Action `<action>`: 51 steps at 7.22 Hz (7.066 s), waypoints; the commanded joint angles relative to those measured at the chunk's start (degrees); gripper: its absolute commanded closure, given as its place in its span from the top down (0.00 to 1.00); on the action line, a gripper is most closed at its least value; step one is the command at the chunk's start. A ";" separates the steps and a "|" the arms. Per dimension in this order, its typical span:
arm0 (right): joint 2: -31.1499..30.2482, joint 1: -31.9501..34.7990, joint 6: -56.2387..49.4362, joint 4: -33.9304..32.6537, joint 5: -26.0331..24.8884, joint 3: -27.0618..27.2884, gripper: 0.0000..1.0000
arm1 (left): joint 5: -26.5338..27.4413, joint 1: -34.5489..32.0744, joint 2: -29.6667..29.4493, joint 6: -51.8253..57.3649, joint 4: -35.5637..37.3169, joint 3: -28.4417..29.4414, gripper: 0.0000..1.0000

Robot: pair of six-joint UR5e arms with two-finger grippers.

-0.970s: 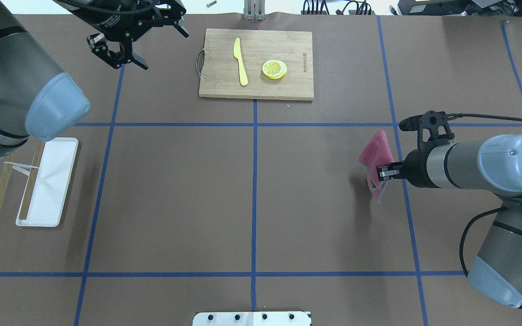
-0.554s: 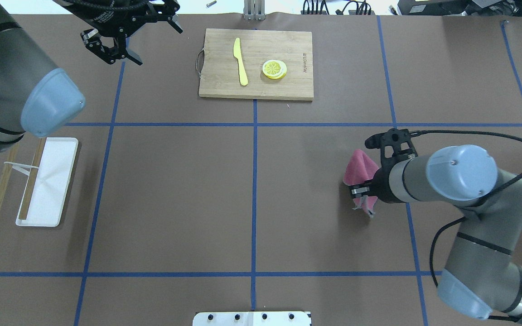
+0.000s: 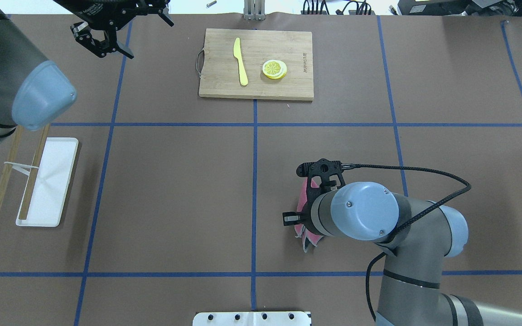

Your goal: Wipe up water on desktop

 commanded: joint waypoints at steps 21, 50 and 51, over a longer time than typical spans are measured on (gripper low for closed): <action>-23.82 22.98 -23.40 -1.77 18.57 8.18 0.00 | -3.11 -15.23 23.10 48.58 0.51 -4.90 0.98; -33.46 77.67 -94.90 -12.23 34.57 -12.53 1.00 | -7.21 -29.05 45.72 91.10 4.46 2.21 0.98; -33.37 77.67 -94.90 -12.23 34.66 -12.53 1.00 | -6.89 -29.14 44.50 91.10 4.46 2.57 0.98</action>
